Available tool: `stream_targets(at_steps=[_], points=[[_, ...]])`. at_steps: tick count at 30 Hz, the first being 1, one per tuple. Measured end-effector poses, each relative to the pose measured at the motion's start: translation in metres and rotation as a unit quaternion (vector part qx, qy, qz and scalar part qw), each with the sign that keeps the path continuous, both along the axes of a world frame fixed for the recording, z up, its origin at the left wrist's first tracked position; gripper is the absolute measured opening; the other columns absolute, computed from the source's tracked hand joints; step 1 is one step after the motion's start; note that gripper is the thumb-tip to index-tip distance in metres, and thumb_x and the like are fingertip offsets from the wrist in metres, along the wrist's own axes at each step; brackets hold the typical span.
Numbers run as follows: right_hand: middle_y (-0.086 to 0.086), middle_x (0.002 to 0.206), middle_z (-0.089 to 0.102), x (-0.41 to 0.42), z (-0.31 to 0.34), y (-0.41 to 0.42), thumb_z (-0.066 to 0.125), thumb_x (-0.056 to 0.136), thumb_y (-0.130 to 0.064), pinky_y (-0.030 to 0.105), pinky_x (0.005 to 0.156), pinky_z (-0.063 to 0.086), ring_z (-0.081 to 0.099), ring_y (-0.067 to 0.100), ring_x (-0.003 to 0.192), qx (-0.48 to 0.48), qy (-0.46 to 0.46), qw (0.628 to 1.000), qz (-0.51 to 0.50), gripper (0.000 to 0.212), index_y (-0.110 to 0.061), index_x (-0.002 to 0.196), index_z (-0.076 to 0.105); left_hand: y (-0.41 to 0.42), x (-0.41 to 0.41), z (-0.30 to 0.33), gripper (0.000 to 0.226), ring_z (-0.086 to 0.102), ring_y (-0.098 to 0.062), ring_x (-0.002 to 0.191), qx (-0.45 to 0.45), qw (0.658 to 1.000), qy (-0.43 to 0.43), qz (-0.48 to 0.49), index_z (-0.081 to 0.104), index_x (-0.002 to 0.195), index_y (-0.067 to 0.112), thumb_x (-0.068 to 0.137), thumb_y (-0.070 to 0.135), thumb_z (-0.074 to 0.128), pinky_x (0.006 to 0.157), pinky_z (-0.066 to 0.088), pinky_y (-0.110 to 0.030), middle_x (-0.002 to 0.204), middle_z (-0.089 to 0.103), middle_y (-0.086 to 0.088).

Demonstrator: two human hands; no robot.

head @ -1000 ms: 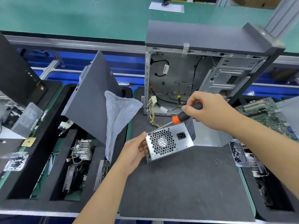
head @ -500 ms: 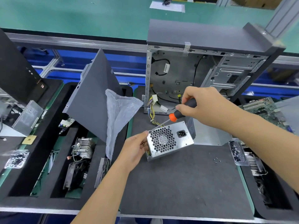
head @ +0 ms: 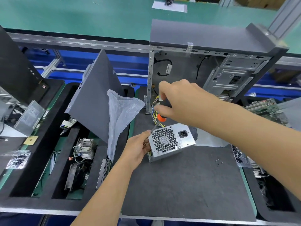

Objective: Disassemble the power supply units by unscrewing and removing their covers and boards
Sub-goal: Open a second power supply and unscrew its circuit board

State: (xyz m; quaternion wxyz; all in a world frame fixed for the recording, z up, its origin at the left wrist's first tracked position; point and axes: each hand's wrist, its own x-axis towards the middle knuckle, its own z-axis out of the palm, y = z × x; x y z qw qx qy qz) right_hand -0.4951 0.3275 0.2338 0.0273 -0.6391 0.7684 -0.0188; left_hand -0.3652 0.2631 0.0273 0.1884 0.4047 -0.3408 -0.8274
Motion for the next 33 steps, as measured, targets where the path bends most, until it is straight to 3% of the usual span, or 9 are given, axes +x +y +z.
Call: stream_targets(at_steps=[2,6,9,12,17,23,26,30,33], points=[[0.004,0.082,0.048,0.003,0.009,-0.009,0.051,0.094,-0.055,0.035,0.057,0.041,0.052,0.028,0.072,-0.003,-0.028,1.000,-0.008,0.040,-0.016,0.098,0.042,0.000,0.001,-0.001,0.029,0.072,-0.011,0.075,-0.006,1.000,0.003,-0.008,0.083,0.082,0.018,0.099,0.022,0.060,0.063,0.056,-0.023,0.093,0.077,-0.007],[0.007,0.082,0.054,0.009,0.024,-0.032,0.058,0.089,-0.056,0.036,0.060,0.047,0.060,0.031,0.085,0.016,-0.030,0.999,-0.001,0.047,-0.009,0.091,0.055,0.003,0.005,-0.004,0.021,0.073,-0.013,0.077,-0.011,1.000,0.021,-0.021,0.080,0.094,0.006,0.098,0.014,0.061,0.064,0.056,-0.022,0.097,0.077,-0.010],[0.004,0.072,0.037,0.022,0.022,-0.038,0.038,0.089,-0.076,0.032,0.050,0.028,0.041,0.024,0.062,0.024,0.026,0.999,-0.024,0.066,-0.013,0.067,0.040,0.005,0.004,-0.005,0.017,0.075,-0.020,0.083,-0.025,0.999,0.008,-0.023,0.071,0.107,0.001,0.093,0.010,0.068,0.066,0.057,-0.023,0.101,0.077,-0.014],[0.005,0.071,0.038,0.030,0.020,-0.043,0.024,0.087,-0.082,0.030,0.047,0.025,0.035,0.021,0.057,0.048,0.089,0.993,-0.058,0.074,-0.013,0.064,0.039,0.006,-0.001,-0.004,0.018,0.076,-0.023,0.089,-0.040,0.999,-0.017,-0.012,0.071,0.108,0.001,0.093,0.012,0.070,0.069,0.058,-0.024,0.101,0.077,-0.013],[0.004,0.072,0.037,0.025,0.019,-0.055,0.043,0.096,-0.063,0.030,0.047,0.027,0.037,0.021,0.056,0.086,0.116,0.988,-0.053,0.056,-0.016,0.068,0.031,0.002,-0.003,-0.003,0.012,0.076,-0.024,0.088,-0.018,1.000,-0.018,0.010,0.072,0.102,0.001,0.094,0.010,0.068,0.069,0.059,-0.027,0.098,0.077,-0.014],[0.002,0.073,0.037,0.024,0.024,-0.064,0.057,0.093,-0.045,0.028,0.048,0.028,0.039,0.018,0.054,0.124,0.128,0.984,0.006,0.045,-0.012,0.069,0.036,-0.001,-0.008,-0.001,0.013,0.076,-0.023,0.085,0.000,1.000,-0.020,0.014,0.071,0.104,-0.002,0.093,0.006,0.067,0.066,0.060,-0.027,0.096,0.077,-0.015],[0.001,0.084,0.042,0.018,0.027,-0.069,0.062,0.091,-0.046,0.029,0.051,0.032,0.043,0.017,0.062,0.163,0.136,0.976,0.048,0.033,-0.016,0.093,0.048,-0.001,-0.007,-0.003,0.011,0.076,-0.024,0.086,0.006,1.000,-0.013,0.020,0.071,0.102,-0.001,0.093,0.006,0.067,0.066,0.060,-0.028,0.096,0.077,-0.015],[-0.006,0.092,0.046,0.001,0.027,-0.069,0.071,0.086,-0.035,0.034,0.064,0.042,0.054,0.023,0.093,0.189,0.099,0.972,0.096,0.026,-0.027,0.104,0.054,-0.001,-0.007,-0.004,0.011,0.076,-0.024,0.085,0.006,1.000,-0.007,0.022,0.072,0.102,-0.001,0.093,0.005,0.067,0.065,0.060,-0.027,0.096,0.077,-0.016],[-0.007,0.097,0.037,-0.006,0.023,-0.068,0.072,0.082,-0.025,0.046,0.083,0.045,0.050,0.026,0.098,0.170,0.070,0.977,0.108,0.028,-0.039,0.100,0.054,-0.001,-0.007,-0.003,0.012,0.076,-0.024,0.085,0.001,1.000,-0.008,0.018,0.072,0.103,-0.001,0.093,0.005,0.067,0.066,0.059,-0.027,0.097,0.077,-0.015]])
